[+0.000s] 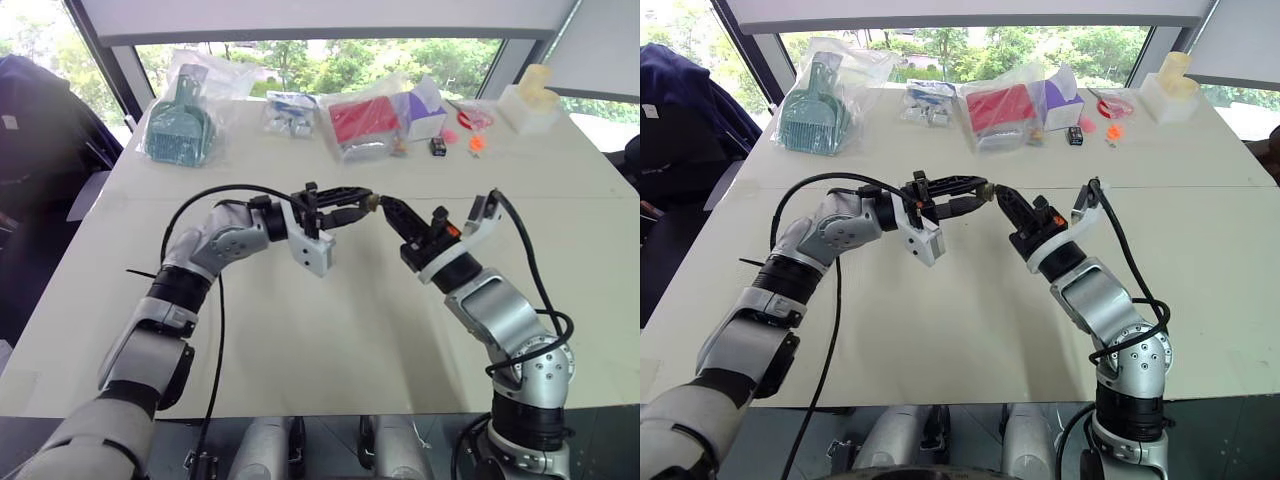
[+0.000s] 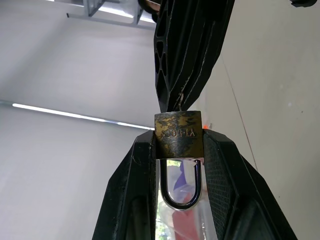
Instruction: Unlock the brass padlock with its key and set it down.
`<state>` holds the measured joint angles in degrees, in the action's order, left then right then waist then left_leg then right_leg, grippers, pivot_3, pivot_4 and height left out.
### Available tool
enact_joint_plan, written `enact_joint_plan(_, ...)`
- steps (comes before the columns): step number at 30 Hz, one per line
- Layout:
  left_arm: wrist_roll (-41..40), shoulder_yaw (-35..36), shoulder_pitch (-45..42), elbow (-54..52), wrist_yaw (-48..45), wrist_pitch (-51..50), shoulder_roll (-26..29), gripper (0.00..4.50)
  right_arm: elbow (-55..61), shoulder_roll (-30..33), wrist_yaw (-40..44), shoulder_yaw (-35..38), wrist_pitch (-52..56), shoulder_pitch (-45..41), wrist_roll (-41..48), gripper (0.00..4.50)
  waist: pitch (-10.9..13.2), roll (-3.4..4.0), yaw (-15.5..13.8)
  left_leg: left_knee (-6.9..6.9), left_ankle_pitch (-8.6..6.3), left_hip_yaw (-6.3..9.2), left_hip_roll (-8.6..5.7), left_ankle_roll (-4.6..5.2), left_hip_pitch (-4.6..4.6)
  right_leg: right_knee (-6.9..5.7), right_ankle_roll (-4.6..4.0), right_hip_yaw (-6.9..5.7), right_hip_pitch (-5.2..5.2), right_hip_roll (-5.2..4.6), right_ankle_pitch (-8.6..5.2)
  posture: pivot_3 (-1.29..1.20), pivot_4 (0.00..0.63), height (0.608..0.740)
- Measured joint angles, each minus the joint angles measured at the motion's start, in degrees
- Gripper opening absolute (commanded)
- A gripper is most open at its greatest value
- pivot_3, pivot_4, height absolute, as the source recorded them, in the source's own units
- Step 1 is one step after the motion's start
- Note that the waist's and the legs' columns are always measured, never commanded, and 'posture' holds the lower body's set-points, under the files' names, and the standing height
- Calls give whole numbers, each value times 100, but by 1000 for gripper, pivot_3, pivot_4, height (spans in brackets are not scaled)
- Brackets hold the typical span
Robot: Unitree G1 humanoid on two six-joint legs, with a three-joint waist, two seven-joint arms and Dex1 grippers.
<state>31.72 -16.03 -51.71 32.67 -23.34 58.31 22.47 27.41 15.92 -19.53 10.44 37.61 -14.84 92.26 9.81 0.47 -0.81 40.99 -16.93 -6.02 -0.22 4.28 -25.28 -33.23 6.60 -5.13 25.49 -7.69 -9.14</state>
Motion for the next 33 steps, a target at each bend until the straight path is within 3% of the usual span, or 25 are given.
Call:
enact_joint_plan(1,-196,-92,-23,54,-159,-27,-1,755,43,336,227,-5,77,7,-219,54,0,0,0,0,-1,-1,-1,2,0,2,-1,0,0,-2,0,0,150,735)
enact_joint_plan(4,-895,-240,-47,113,-680,-181,18,755,56,1089,858,158,89,116,-935,1376,0,0,13,0,-3,-4,1,4,-1,4,0,1,2,-2,-1,0,150,735)
enact_joint_plan(8,-1393,-358,-53,116,-1260,-387,146,755,25,2059,1764,200,326,156,-1630,3530,0,0,21,-1,-2,-3,6,4,1,0,1,0,5,1,-1,0,150,735)
enact_joint_plan(10,-1468,-381,-52,114,-1349,-389,164,755,23,2177,2073,197,409,156,-1704,4472,0,0,17,-1,-2,-2,7,3,2,-1,1,0,5,2,0,0,150,735)
enact_joint_plan(15,-1566,-382,-49,83,-1436,-395,181,755,14,2154,2594,116,597,51,-1708,4472,1,-1,-1,2,-2,-1,5,4,1,0,1,0,2,-1,0,0,150,735)
enact_joint_plan(26,-1736,-382,-35,-274,-1437,-461,108,755,-310,1627,2750,-327,797,-406,-1959,4472,1,-1,4,3,-2,-1,4,3,0,2,0,0,2,-2,0,0,150,735)
enact_joint_plan(29,-1747,-383,-29,-363,-1438,-534,102,755,-414,1541,2782,-327,830,-491,-2016,3610,1,-1,11,3,-2,-1,4,3,0,2,1,0,2,-1,1,0,150,735)
enact_joint_plan(33,-1799,-383,5,-401,-1451,-564,99,755,-426,1428,2816,-327,841,-573,-2087,1679,1,0,9,3,-2,-1,4,3,0,1,1,0,2,-1,1,0,150,735)
